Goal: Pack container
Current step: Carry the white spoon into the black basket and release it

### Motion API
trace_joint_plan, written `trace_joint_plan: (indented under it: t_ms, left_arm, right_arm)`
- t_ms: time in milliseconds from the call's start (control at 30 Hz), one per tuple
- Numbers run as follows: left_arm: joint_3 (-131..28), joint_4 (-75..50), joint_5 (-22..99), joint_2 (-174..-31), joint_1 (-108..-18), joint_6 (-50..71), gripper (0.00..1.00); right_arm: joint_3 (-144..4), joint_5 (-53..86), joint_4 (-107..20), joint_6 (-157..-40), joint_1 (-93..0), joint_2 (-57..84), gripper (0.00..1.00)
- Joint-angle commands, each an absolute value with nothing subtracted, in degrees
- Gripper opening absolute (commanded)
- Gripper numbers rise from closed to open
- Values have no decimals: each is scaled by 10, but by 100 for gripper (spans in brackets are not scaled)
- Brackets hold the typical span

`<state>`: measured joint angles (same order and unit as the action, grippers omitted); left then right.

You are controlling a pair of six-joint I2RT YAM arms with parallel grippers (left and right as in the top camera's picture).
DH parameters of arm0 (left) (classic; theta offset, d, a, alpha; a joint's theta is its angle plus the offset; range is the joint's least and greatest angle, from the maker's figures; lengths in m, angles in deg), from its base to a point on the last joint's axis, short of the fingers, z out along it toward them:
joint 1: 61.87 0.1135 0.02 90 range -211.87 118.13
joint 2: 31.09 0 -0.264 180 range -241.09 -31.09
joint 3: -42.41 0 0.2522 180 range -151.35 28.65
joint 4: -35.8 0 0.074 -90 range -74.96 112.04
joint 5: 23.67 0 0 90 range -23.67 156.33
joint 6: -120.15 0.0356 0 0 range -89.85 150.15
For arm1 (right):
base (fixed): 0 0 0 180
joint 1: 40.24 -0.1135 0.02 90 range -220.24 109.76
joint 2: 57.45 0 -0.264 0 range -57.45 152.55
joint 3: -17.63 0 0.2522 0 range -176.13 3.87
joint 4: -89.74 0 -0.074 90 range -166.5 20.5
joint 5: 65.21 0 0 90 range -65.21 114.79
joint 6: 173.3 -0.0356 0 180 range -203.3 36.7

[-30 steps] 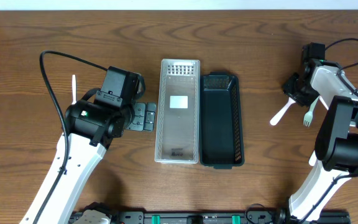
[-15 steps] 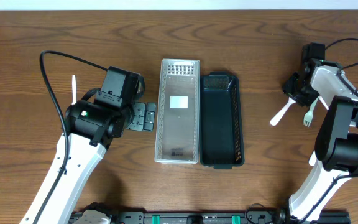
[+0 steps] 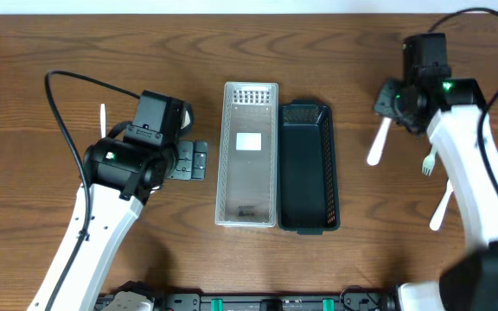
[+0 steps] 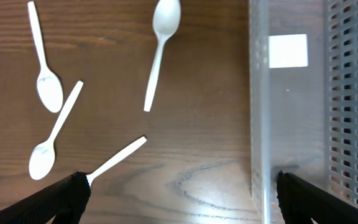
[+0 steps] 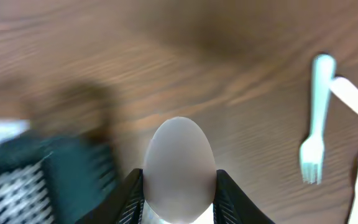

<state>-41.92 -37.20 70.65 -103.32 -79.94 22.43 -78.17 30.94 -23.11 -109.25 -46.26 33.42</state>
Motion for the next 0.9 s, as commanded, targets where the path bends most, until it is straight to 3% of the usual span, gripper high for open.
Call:
trace_joint_plan:
  t_ms: [0,333,633,800,867]
  left_arm:
    - [-427,-377,716,-1034,-794,217,98]
    - [-427,-386,716,-1034,-795,217,98]
    - [-427,-388,715,-1034,-795,217,98]
    - [-427,-388,715,-1034,-795,217,98]
    - [-427,-390,715,-1034,-795,217,98]
  right_arm:
    - [-786,297,-209,-1079,-518,304,1]
    - [-765,296,-194,-1081,-649,369,1]
    - [-765,288,-223,-1089,-693,486,3]
    - [-765,286,-247,-1089,-700,533,20]
    - [-765,284,-250,-1090,-700,535,23]
